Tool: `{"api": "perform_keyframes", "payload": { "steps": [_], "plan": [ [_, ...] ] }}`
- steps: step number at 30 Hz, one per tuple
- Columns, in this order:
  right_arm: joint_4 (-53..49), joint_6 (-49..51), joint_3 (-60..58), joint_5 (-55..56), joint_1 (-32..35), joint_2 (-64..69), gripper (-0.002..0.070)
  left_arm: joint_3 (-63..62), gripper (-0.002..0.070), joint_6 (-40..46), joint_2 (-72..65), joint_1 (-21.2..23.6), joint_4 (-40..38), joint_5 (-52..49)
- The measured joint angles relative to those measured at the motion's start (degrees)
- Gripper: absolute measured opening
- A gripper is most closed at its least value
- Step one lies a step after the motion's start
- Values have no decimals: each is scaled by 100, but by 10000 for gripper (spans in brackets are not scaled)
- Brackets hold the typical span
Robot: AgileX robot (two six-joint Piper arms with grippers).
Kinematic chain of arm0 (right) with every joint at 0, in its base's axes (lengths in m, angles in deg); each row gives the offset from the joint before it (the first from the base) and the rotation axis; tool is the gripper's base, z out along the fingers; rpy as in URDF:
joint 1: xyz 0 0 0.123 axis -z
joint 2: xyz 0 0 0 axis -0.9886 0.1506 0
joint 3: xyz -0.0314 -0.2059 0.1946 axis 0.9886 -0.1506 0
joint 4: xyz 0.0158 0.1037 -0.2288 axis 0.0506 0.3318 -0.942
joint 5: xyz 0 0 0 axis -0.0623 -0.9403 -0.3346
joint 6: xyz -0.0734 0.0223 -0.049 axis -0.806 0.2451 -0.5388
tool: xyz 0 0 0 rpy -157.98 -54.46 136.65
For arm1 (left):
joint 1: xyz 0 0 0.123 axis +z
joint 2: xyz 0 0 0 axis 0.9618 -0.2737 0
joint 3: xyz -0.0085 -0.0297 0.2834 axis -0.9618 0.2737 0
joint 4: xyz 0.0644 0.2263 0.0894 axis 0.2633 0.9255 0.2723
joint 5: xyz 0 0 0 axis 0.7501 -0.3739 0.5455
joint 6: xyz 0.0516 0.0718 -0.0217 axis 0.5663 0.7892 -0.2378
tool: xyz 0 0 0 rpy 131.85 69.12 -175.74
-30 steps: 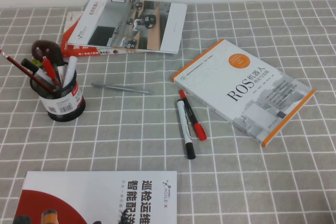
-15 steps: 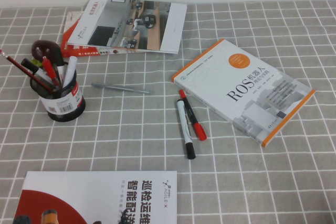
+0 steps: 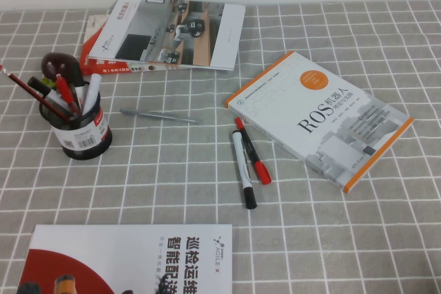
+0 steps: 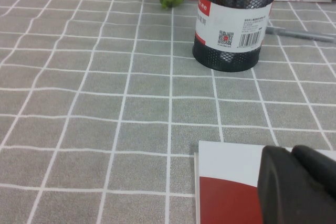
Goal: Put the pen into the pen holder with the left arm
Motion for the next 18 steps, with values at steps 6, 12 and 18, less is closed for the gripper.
{"api": "perform_keyframes", "payload": {
  "steps": [6, 12, 18],
  "plan": [
    [0, 0, 0, 0, 0, 0, -15, 0, 0, 0, 0, 0, 0, 0],
    [0, 0, 0, 0, 0, 0, -15, 0, 0, -20, 0, 0, -896, 551],
    [0, 0, 0, 0, 0, 0, -15, 0, 0, -323, 0, 0, -2724, 1546]
  ]
}}
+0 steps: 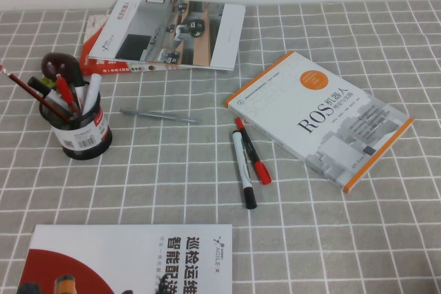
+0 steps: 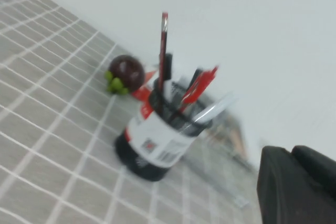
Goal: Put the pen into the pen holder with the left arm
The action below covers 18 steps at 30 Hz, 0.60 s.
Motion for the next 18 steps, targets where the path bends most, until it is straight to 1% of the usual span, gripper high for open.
{"api": "perform_keyframes", "payload": {
  "steps": [2, 4, 13, 15, 18],
  "plan": [
    [0, 0, 0, 0, 0, 0, -15, 0, 0, -45, 0, 0, -474, 118],
    [0, 0, 0, 0, 0, 0, -15, 0, 0, -68, 0, 0, -686, 153],
    [0, 0, 0, 0, 0, 0, -15, 0, 0, -91, 0, 0, -872, 239],
    [0, 0, 0, 0, 0, 0, -15, 0, 0, -91, 0, 0, -929, 106],
    [0, 0, 0, 0, 0, 0, -15, -90, 0, -91, 0, 0, -977, -361]
  ]
}}
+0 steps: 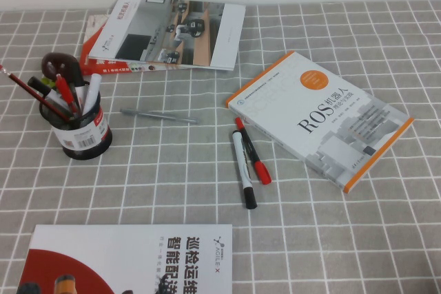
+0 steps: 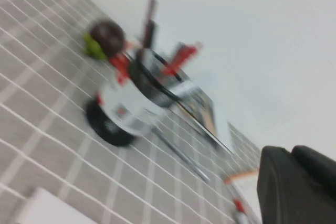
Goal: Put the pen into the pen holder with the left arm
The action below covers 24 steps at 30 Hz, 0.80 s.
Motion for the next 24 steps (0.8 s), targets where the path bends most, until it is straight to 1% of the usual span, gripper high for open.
{"api": "perform_keyframes", "payload": {
  "steps": [5, 9, 16, 18, 24],
  "plan": [
    [0, 0, 0, 0, 0, 0, -15, -690, 0, 113, -370, 0, 2, -893],
    [0, 0, 0, 0, 0, 0, -15, -1404, 0, 465, -1213, 0, 53, -1680],
    [0, 0, 0, 0, 0, 0, -15, -2837, 0, 1402, -2987, 0, 216, -3239],
    [0, 0, 0, 0, 0, 0, -15, -3264, 0, 1642, -3431, 0, 255, -3482],
    [0, 0, 0, 0, 0, 0, -15, -4116, 0, 2094, -4838, 0, 373, -3684]
  ]
}}
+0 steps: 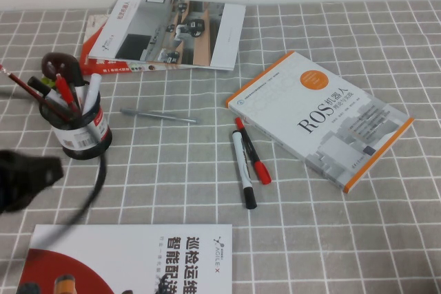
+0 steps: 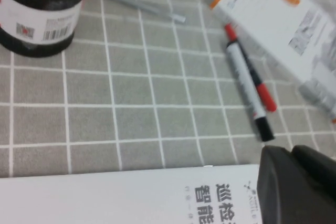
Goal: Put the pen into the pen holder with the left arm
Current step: Pick up the pen on the table
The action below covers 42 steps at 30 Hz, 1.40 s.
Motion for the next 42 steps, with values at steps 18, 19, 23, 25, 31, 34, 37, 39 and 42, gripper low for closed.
{"api": "perform_keyframes", "payload": {
  "steps": [18, 19, 23, 25, 31, 34, 37, 39, 42],
  "plan": [
    [0, 0, 0, 0, 0, 0, -15, -2661, 0, -2126, -3631, -2563, 2669, -153],
    [0, 0, 0, 0, 0, 0, -15, -2843, 0, -2248, -3839, -2713, 2739, -199],
    [0, 0, 0, 0, 0, 0, -15, -3638, 0, -2568, -4666, -3199, 2929, -528],
    [0, 0, 0, 0, 0, 0, -15, -4094, 0, -2770, -5105, -3440, 3092, -719],
    [0, 0, 0, 0, 0, 0, -15, -5168, 0, -3178, -6057, -3917, 3345, -1094],
    [0, 0, 0, 0, 0, 0, -15, -5510, 6, -3027, -6316, -3994, 3346, -1164],
    [0, 0, 0, 0, 0, 0, -15, -5644, 68, -2566, -6458, -4019, 3220, -1220],
    [0, 0, 0, 0, 0, 0, -15, -5677, 149, -2399, -6514, -4029, 3197, -1254],
    [0, 0, 0, 0, 0, 0, -15, -5680, 312, -2479, -6564, -4028, 3222, -1254]
  ]
}}
